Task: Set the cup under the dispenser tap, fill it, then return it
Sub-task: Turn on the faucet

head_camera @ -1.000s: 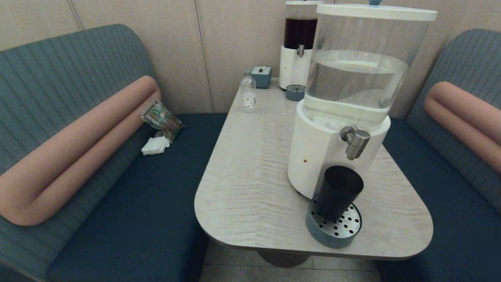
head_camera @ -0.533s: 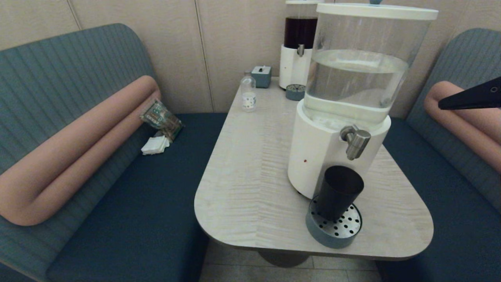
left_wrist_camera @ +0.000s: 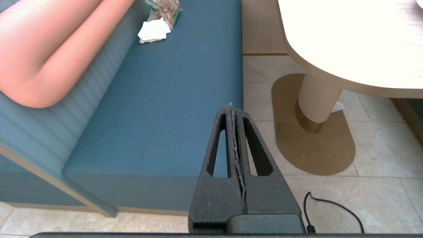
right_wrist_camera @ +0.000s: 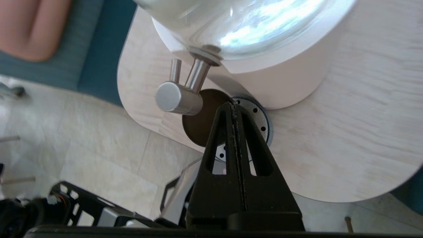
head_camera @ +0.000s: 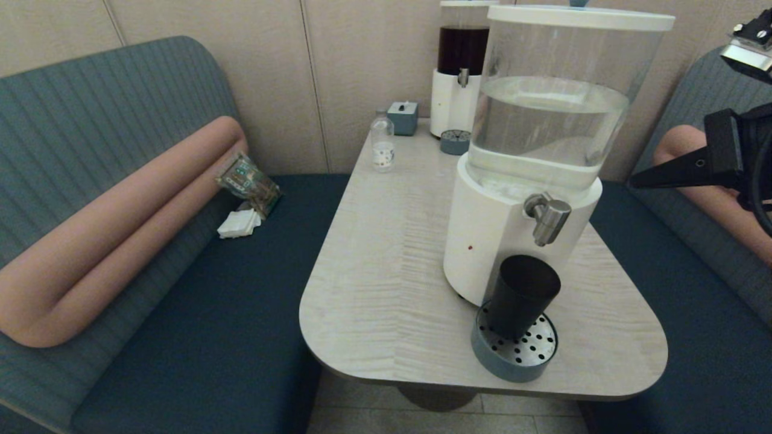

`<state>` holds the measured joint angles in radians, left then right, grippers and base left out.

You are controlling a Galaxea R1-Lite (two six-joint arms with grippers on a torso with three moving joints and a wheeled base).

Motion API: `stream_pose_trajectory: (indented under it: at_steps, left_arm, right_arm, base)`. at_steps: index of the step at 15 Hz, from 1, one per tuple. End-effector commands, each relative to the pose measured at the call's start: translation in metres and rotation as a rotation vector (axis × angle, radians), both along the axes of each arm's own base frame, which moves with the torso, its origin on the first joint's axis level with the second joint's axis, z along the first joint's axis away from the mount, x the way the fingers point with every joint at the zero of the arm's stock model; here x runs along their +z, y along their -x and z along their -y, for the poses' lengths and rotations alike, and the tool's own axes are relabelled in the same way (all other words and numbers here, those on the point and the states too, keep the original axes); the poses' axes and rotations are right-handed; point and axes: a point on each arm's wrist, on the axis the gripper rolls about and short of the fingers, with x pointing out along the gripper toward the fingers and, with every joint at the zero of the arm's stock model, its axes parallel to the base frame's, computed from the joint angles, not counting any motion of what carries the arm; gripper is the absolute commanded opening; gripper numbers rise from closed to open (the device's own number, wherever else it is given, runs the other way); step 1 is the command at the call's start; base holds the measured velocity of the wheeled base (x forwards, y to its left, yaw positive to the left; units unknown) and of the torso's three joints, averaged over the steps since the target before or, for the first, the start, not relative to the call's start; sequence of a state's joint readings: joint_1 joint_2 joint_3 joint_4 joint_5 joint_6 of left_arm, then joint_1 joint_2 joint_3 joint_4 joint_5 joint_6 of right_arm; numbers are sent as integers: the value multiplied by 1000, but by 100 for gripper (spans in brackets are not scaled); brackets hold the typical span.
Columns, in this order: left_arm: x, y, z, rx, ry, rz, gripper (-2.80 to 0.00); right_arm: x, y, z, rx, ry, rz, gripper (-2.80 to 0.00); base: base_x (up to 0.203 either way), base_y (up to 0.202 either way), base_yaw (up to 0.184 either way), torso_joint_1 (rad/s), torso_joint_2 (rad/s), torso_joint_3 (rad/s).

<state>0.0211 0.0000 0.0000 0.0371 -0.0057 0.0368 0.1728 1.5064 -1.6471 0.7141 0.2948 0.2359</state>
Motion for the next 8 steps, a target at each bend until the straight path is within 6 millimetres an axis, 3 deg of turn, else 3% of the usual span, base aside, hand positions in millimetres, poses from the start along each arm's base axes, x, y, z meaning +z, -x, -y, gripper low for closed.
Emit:
stream_pose_trajectory:
  at_steps: [1, 8]
  left_arm:
    - [0, 0, 0, 0, 0, -2, -280]
    - [0, 0, 0, 0, 0, -3, -280]
  right_arm:
    - [-10, -11, -7, 23, 9, -40, -280]
    - [-23, -40, -27, 70, 14, -54, -280]
  base:
    - [0, 0, 0, 0, 0, 0]
    - [0, 0, 0, 0, 0, 0]
